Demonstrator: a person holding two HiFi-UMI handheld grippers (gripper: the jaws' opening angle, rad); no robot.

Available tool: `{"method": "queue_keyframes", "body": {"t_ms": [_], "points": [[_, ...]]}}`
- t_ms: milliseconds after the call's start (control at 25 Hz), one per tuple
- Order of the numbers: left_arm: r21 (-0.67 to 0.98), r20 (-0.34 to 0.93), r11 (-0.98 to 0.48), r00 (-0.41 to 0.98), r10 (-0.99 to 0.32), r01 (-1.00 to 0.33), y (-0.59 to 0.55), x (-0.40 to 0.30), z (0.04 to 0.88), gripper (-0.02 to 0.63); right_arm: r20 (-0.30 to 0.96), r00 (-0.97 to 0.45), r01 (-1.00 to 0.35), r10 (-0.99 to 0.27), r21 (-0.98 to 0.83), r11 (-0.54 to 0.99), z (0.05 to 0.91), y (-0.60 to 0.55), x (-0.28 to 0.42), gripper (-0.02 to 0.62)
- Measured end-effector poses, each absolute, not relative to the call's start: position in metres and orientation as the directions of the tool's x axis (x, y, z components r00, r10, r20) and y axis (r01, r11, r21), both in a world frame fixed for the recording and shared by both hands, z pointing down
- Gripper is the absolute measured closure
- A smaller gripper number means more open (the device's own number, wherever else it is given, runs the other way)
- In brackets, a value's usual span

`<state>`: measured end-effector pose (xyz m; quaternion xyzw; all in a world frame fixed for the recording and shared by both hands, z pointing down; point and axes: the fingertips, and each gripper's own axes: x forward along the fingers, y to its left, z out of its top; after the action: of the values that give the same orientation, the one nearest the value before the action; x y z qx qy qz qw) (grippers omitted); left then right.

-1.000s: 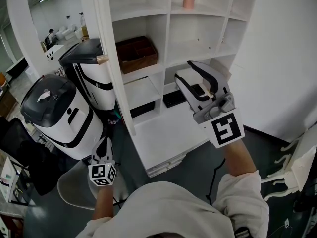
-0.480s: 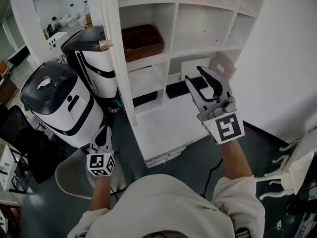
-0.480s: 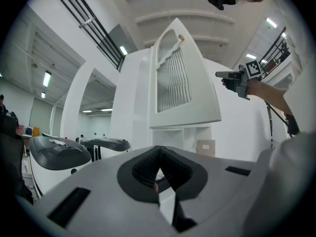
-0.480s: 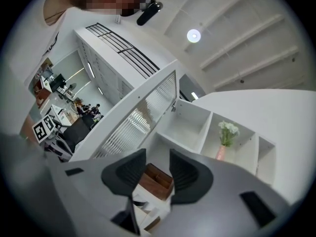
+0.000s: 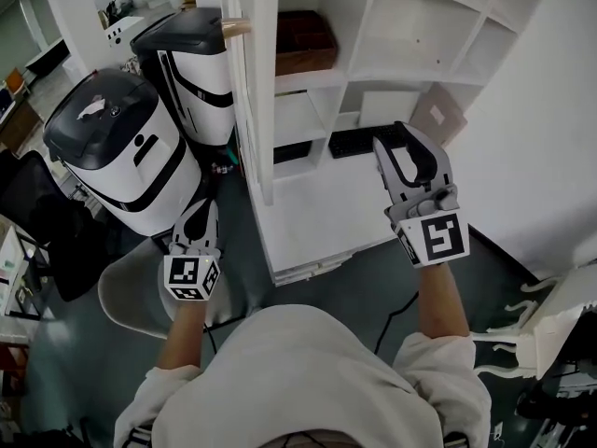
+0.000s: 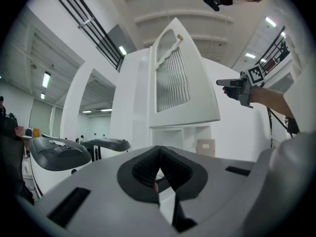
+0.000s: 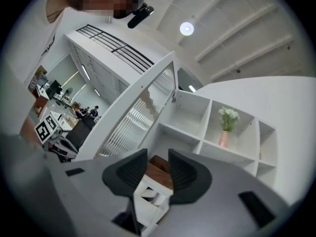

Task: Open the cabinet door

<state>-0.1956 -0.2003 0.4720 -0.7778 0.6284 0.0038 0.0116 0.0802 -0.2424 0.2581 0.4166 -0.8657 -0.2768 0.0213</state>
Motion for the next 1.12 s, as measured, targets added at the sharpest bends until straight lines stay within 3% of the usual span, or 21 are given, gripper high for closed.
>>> {"method": "queue_keyframes", "body": {"t_ms": [1120], "points": [[-0.03, -0.021, -0.23, 0.231, -0.973, -0.973, -0.2, -0.194, 0.469, 0.607, -0.082, -0.615, -0.766, -0.784, 0.295, 0.571, 0.366, -0.235, 0.079, 0.525]]}}
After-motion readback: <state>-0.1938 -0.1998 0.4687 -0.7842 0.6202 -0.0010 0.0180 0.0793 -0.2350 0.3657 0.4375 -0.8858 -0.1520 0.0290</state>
